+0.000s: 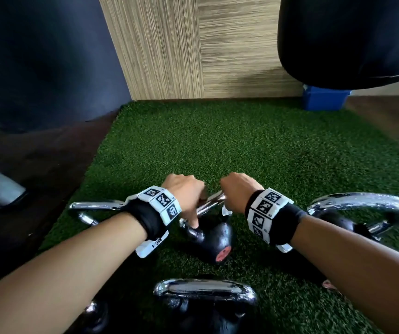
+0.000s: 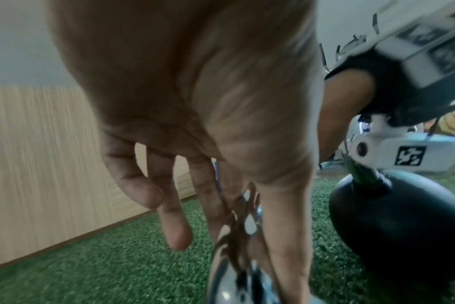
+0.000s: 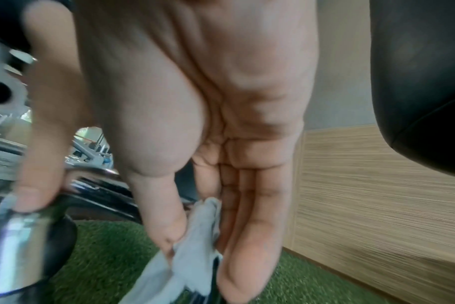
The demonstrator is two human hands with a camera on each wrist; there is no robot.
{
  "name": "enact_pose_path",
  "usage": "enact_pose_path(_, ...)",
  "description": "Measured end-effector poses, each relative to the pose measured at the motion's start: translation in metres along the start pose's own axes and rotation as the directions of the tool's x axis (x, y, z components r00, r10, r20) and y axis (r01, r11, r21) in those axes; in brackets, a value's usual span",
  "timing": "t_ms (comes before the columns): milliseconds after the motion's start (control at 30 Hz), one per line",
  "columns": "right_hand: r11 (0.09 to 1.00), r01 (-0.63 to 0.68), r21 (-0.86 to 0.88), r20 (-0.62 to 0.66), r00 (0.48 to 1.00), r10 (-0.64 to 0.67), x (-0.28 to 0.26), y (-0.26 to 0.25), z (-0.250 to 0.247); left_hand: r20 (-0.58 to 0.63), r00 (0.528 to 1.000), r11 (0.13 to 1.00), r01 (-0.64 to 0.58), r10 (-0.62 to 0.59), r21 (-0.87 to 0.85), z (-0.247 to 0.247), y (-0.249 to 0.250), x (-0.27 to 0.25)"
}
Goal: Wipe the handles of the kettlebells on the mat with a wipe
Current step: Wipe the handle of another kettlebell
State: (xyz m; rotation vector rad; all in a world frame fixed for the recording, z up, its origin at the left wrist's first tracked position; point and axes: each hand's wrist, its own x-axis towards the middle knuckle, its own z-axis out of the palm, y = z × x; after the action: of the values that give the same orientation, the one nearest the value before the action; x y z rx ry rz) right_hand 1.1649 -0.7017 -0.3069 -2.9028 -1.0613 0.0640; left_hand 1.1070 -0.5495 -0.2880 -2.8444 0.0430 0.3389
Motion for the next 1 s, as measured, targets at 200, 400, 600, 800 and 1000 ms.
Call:
enact_pose_path(200,0.998,-0.030,-0.064,0.077,0.996,0.035,-0.009,-0.012,0.000,-0.091,0.994,0.997,-0.063,0.067,0.042,0.005,-0.017,-0.008)
enact_pose_path(400,0.997,-0.025,-0.079,0.139,0.990,0.036,-0.008,-0.019,-0.007,-0.162,0.978,0.991,-0.125,0.130,0.042,0.010,-0.021,-0.014)
enact_pose_path(600,0.999,-0.035,-0.040,0.175,0.984,0.041,-0.019,-0.016,-0.014,-0.168,0.977,0.990,-0.140,0.132,-0.033,0.011,-0.016,-0.024)
enact_pose_path(800,0.997,-0.054,0.052,0.170,0.984,0.044,-0.036,-0.006,-0.035,-0.217,0.973,0.939,0.006,-0.086,-0.343,0.018,-0.022,-0.071)
enact_pose_path(1000,0.943,0.053,0.328,0.027,0.997,-0.066,-0.096,0.007,-0.048,0.150,0.962,0.709,0.269,-0.228,-0.652,0.072,-0.031,-0.133)
